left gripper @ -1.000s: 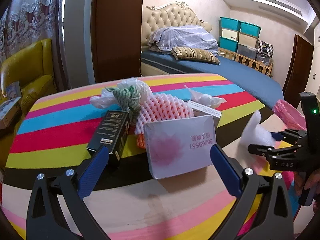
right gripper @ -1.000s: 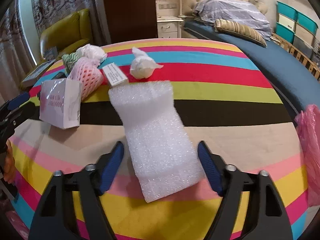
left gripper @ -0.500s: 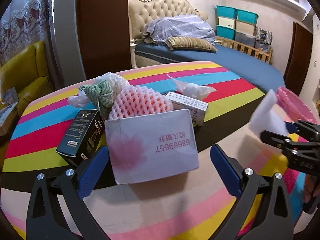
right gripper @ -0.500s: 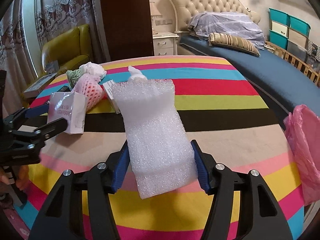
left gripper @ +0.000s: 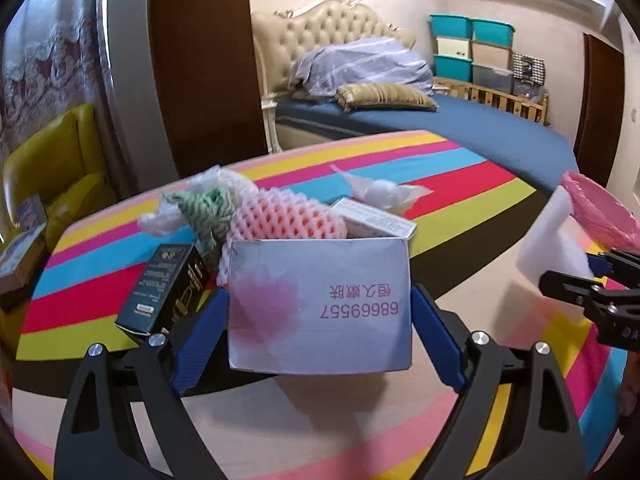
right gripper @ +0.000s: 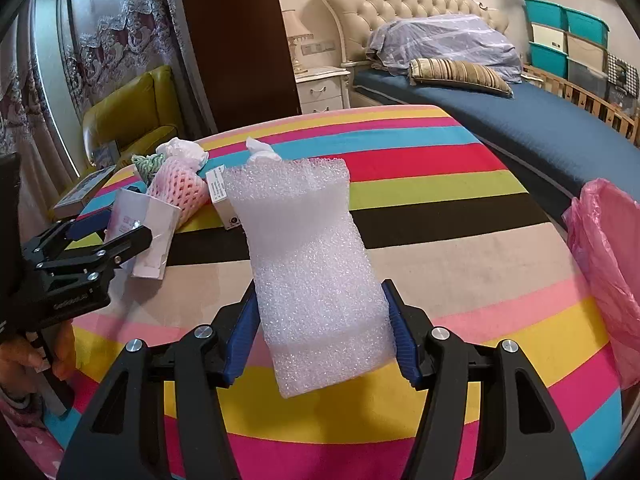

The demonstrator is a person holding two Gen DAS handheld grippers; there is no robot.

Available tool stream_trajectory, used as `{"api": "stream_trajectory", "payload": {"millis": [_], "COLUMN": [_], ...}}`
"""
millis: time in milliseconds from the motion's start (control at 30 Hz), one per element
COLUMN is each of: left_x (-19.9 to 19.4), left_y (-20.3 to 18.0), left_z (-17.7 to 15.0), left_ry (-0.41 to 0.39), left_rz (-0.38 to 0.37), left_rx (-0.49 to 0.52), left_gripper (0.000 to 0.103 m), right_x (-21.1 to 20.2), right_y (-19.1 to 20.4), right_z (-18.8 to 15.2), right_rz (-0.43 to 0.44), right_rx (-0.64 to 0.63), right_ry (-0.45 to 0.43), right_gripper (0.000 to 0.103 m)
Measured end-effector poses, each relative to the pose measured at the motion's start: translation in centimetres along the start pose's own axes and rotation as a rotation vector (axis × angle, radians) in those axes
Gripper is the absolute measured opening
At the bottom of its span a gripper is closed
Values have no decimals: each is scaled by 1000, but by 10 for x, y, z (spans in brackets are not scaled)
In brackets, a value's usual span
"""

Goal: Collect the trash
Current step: 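Carry the foam sleeve and tissue box over the wastebasket and release both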

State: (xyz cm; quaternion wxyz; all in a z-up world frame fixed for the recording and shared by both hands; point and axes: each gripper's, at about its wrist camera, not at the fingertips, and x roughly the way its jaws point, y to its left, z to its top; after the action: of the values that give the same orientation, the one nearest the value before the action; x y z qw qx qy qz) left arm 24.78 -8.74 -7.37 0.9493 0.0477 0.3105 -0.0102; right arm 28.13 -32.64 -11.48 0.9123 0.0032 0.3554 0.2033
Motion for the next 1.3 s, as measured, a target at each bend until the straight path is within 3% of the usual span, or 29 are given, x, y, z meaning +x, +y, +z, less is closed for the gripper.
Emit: {"api": "stream_trajectory", "payload": {"millis": [300, 767, 1033, 1300], "left_x": [-16, -19, -19, -12], "left_y": [-7, -24, -55, -90], "left_z": [2, 7, 20, 37], "left_ry": [-62, -71, -124, -160], "left_rz": [-38, -78, -127, -191], "left_rx": [22, 47, 95, 145], "left_gripper": [87, 87, 87, 87], "right_x": [-3, -17, -38, -64], "right_y": [3, -10, -22, -58], "right_z": [-1, 1, 3, -1], "right_rz": [-2, -28, -116, -225], "right_rx": [5, 42, 45, 112], "right_ry": [-17, -70, -149, -209], "right_gripper": [57, 57, 57, 57]}}
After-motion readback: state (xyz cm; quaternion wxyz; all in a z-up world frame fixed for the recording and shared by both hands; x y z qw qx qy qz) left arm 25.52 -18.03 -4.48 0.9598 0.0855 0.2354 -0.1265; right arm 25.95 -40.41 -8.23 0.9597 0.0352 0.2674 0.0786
